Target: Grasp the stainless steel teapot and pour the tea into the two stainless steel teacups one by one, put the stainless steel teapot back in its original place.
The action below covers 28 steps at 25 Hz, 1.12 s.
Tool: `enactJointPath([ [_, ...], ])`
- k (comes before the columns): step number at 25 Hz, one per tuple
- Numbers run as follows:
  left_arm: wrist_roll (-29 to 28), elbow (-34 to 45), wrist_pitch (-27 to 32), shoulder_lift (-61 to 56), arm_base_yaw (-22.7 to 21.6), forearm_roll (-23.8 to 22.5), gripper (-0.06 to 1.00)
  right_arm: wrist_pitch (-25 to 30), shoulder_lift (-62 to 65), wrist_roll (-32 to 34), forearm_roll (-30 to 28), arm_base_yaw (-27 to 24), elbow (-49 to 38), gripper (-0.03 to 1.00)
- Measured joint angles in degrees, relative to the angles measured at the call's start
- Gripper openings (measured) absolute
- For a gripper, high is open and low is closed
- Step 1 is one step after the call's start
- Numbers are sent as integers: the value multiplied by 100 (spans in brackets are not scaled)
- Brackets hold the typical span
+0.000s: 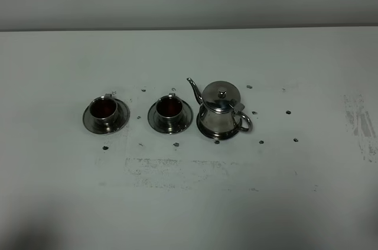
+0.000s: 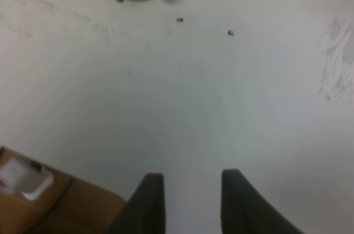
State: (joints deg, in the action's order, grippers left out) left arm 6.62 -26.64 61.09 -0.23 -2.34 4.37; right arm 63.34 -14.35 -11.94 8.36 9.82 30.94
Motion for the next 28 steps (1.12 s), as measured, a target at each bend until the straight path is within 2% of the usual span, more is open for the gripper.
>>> enactJointPath([
  [10, 0, 0, 0, 0, 0, 0, 38, 104, 250, 0, 44, 0, -22, 24],
  [21, 0, 0, 0, 0, 0, 0, 38, 111, 1401, 0, 57, 0, -26, 24],
  [28, 0, 0, 0, 0, 0, 0, 38, 111, 1470, 0, 68, 0, -35, 24],
])
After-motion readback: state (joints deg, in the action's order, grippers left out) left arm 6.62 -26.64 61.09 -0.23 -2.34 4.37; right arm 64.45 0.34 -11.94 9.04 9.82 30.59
